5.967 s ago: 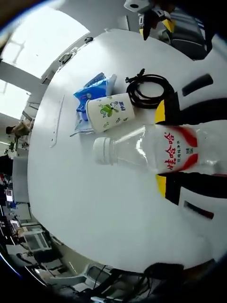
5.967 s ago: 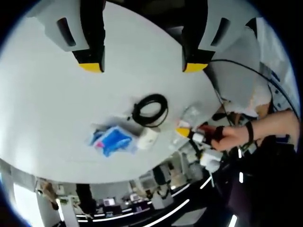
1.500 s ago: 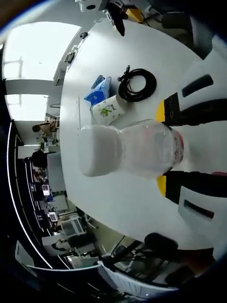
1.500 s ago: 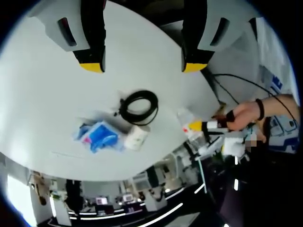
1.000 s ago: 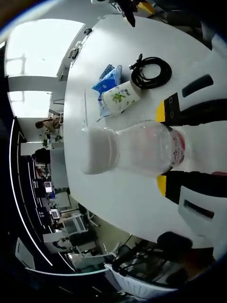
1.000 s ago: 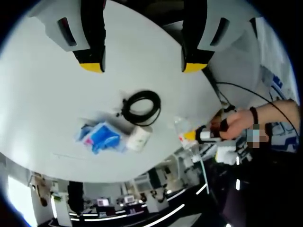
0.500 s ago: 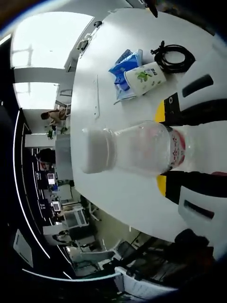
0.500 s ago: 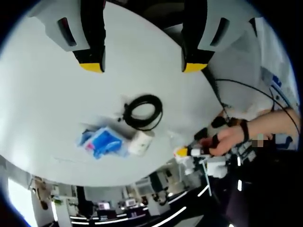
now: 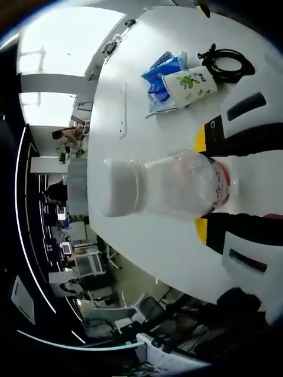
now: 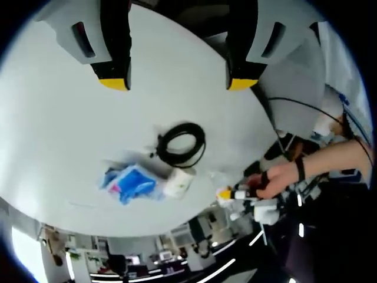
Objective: Arrange the tabletop items into an orderly group along one side of the table until the central work area is clear of visible clutter.
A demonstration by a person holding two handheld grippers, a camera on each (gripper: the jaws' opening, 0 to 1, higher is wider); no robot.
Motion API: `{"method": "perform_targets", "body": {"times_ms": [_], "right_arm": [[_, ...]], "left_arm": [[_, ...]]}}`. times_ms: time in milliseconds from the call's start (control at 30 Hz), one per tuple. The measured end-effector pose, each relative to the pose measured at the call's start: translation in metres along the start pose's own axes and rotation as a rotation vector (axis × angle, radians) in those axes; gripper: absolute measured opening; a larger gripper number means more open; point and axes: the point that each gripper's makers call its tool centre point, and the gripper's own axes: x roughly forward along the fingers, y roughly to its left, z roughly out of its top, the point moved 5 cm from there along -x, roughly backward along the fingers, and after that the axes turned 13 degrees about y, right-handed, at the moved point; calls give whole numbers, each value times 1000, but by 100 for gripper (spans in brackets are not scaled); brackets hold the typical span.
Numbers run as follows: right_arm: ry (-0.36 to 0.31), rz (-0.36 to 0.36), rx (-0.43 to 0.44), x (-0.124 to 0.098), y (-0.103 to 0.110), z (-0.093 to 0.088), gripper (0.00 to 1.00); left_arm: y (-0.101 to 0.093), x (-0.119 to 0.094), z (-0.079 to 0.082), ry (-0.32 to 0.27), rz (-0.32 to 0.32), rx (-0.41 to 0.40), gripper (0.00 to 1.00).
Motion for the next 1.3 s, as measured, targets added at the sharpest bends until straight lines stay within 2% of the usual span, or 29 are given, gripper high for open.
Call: {"method": "perform_targets", "body": {"times_ms": [367,767,1067,1133,1200,1233,1300], "right_arm": [[3,12,-22,6,4,10,63],[3,13,-18,5,3,8,63],[0,13,-11,4,2,5,63],[-4,14,-8,4,2,6,63],[-7,13,-8,3,2,7,63],[-8,13,-9,3,2,7,63],[-12,12,-8,3,2,8,63]], "left_arm": [[-4,-2,-4,-8,42,-30,36],[-6,-2,-2,10,112,-102,38],[-5,-2,-3,27,101,-100,38],[-4,-1,-6,51,106,-97,41],[-2,-2,-5,38,104,-122,49],[-4,-2,-4,24,78,-132,49],[-5,-5,-2,16,75,-113,49]]}}
